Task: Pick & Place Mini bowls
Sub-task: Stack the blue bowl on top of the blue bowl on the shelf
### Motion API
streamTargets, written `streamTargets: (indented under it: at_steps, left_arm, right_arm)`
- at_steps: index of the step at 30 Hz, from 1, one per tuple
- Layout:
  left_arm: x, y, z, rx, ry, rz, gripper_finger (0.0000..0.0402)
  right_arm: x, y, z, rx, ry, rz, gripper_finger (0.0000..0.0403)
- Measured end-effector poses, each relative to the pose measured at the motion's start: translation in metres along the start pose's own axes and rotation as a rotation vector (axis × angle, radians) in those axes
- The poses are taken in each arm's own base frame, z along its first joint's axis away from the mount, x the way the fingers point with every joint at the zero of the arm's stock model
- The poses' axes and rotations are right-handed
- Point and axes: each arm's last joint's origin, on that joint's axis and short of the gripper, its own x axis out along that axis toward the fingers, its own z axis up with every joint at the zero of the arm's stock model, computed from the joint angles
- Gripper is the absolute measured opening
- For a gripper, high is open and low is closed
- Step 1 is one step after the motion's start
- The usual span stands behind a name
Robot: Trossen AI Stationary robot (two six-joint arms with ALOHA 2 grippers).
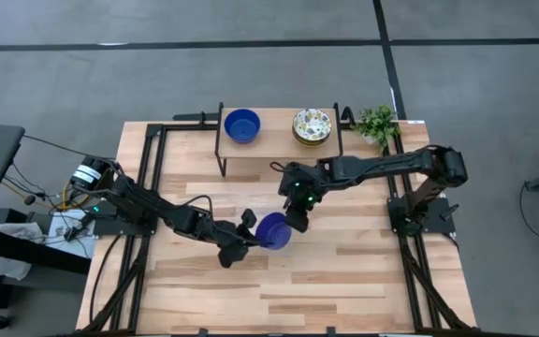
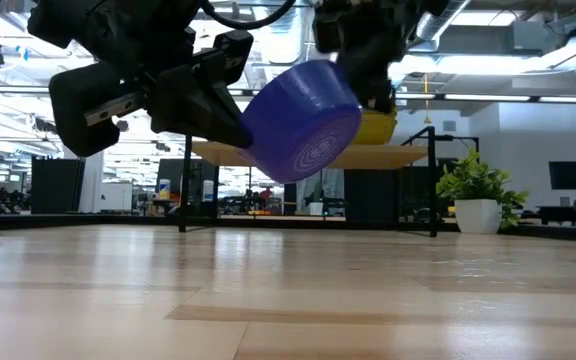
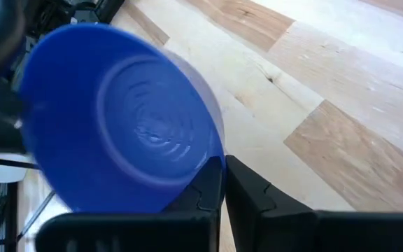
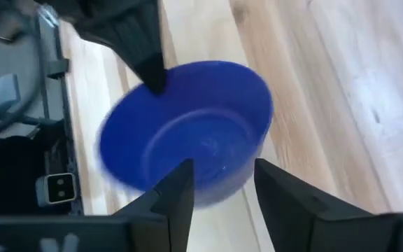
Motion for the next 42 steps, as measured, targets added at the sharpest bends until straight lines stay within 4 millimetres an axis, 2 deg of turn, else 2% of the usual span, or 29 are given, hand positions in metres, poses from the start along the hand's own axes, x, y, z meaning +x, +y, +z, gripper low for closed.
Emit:
streamTargets:
  at_steps: [4,10,16,21,27,32,37,42]
  left_arm:
    - [0.000,-0.001,0.000,-0.001,0.001,-0.006,0.0008]
    - [0.000,0.000,0.000,-0.034,0.012,0.008,0.0010]
    - [-0.005,0.012,0.001,-0.263,0.125,0.268,0.0010]
    - [-0.024,0.031,0.014,-0.355,0.069,0.342,0.0009]
    - [-0.058,0.052,0.024,-0.432,0.019,0.352,0.0009]
    - [-0.084,0.083,0.031,-0.576,0.015,0.190,0.0007]
    - [-0.101,0.120,0.038,-0.630,0.098,0.182,0.0007]
    - [-0.115,0.157,0.028,-0.672,0.285,0.218,0.0008]
  right_arm:
    - [-0.023,0.006,-0.002,-0.022,-0.056,-0.029,0.0136]
    - [-0.058,0.017,-0.013,-0.074,-0.149,-0.162,0.0119]
    - [-0.085,0.040,-0.036,-0.283,-0.169,-0.229,0.0111]
    - [-0.097,0.056,-0.056,-0.386,-0.270,-0.218,0.0112]
    - [-0.092,0.058,-0.089,-0.453,-0.420,-0.209,0.0112]
    - [-0.071,0.038,-0.122,-0.458,-0.462,-0.238,0.0111]
    - [-0.052,0.015,-0.143,-0.375,-0.499,-0.240,0.0111]
    - [-0.037,0.006,-0.154,-0.385,-0.590,-0.184,0.0111]
